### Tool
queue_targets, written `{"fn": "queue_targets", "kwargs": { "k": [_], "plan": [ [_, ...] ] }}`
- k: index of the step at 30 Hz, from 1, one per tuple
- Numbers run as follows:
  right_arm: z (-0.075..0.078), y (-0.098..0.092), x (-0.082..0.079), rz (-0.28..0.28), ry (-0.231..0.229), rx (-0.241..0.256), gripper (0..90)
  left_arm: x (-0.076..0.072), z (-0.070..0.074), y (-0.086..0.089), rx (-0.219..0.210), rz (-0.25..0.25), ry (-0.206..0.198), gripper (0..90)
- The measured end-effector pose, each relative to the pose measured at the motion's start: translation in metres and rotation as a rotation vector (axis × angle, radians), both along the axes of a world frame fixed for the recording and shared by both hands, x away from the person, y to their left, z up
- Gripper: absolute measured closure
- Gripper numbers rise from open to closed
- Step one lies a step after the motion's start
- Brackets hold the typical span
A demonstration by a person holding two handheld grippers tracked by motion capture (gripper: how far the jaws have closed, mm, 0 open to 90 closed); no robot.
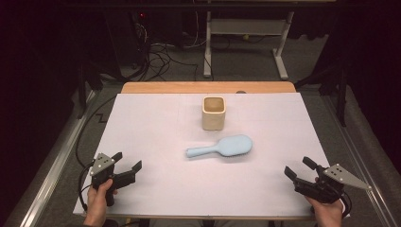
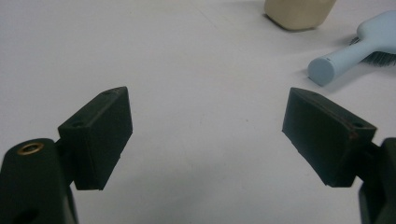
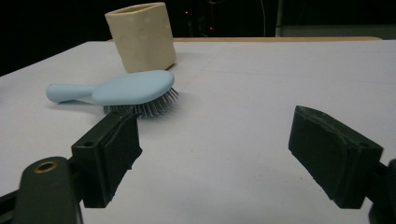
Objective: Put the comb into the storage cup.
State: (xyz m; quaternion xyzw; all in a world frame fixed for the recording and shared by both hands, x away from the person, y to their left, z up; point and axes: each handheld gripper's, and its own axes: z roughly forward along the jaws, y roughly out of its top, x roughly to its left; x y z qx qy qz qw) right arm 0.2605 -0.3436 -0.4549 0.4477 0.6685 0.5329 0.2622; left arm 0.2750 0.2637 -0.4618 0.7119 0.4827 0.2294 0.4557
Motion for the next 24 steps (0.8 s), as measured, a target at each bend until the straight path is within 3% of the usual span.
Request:
{"fn": "queue_targets", "kwargs": {
  "k": [17, 24],
  "plan": [
    [0.0002, 0.0003, 0.0003, 0.001, 0.002, 0.003, 16.7, -0.0003, 0.0001, 0.0004, 0.002, -0.001, -0.004, 17.0],
    [0.0022, 0.0006, -0.0013, -0.019, -0.018, -0.002, 15.7, -0.0002, 0.0000, 0.0006, 0.002, 0.001, -0.004, 17.0]
  ]
}}
